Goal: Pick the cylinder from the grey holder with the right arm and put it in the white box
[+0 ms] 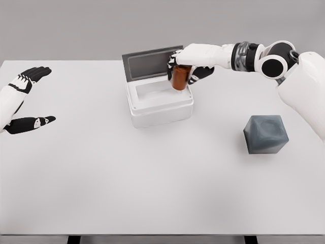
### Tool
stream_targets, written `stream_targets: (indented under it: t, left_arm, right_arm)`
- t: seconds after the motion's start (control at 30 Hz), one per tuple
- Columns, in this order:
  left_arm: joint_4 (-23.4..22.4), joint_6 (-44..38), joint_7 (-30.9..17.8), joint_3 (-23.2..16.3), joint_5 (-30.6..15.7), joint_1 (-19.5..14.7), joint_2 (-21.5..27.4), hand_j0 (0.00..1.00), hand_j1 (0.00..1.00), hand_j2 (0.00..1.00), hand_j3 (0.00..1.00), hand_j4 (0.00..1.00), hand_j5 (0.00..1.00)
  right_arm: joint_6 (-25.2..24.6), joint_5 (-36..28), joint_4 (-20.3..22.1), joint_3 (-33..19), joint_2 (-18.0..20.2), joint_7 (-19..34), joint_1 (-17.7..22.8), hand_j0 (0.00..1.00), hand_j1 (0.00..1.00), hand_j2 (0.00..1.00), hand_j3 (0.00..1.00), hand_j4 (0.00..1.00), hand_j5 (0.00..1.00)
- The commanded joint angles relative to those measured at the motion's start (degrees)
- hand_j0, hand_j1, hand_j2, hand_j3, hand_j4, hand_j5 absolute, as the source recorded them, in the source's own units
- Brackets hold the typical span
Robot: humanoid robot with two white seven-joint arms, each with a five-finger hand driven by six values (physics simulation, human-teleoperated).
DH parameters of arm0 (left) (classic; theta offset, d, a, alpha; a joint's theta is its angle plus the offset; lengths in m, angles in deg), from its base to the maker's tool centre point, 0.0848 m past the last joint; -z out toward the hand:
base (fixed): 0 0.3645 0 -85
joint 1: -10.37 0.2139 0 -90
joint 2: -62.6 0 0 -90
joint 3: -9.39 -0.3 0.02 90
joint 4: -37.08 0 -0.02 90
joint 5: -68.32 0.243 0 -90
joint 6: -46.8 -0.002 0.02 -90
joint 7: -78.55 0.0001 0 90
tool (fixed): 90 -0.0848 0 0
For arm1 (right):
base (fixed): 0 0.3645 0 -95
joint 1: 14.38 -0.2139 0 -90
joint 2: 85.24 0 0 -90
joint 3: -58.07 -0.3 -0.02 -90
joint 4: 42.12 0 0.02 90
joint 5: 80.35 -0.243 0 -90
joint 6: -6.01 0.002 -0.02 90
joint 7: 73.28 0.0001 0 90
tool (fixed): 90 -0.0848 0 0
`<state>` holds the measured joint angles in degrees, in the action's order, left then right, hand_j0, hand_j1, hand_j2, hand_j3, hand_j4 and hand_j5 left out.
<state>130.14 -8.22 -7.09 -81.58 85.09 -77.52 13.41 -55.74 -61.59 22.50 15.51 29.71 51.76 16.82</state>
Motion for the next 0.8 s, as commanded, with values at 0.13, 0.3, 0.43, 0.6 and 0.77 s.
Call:
stream_targets:
  t: [0.13, 0.3, 0.43, 0.6, 0.77]
  left_arm:
    - [0.0, 0.0, 0.0, 0.0, -0.3, 0.0, 0.1, 1.0, 1.0, 1.0, 1.0, 1.0, 1.0]
    - [0.0, 0.0, 0.0, 0.0, -0.3, 0.0, 0.1, 1.0, 1.0, 1.0, 1.0, 1.0, 1.0]
    - [0.0, 0.0, 0.0, 0.0, -0.3, 0.0, 0.1, 1.0, 1.0, 1.0, 1.0, 1.0, 1.0]
    - [-0.3, 0.0, -0.3, 0.2, 1.3, -1.0, -0.1, 1.0, 1.0, 1.0, 1.0, 1.0, 1.0]
    - [-2.8, 0.0, -0.5, -0.4, 4.5, -4.1, -0.7, 1.0, 1.0, 1.0, 1.0, 1.0, 1.0]
  right_arm:
    - [0.0, 0.5, 0.6, -0.2, 0.2, 0.0, -0.2, 0.99, 0.99, 0.99, 0.99, 0.99, 0.99]
    - [0.1, 0.0, 5.3, -1.1, 1.9, 0.0, -0.4, 1.0, 1.0, 1.0, 1.0, 1.0, 1.0]
    - [0.3, -0.5, 11.2, -8.2, 4.6, 0.0, 0.4, 1.0, 1.0, 1.0, 1.0, 1.0, 1.0]
    - [2.9, -0.7, 11.7, -16.8, 9.1, 0.0, 3.5, 1.0, 1.0, 1.0, 1.0, 1.0, 1.0]
    - [6.7, -3.2, 11.7, -30.2, 16.4, 0.0, 16.8, 1.0, 1.0, 1.0, 1.0, 1.0, 1.0]
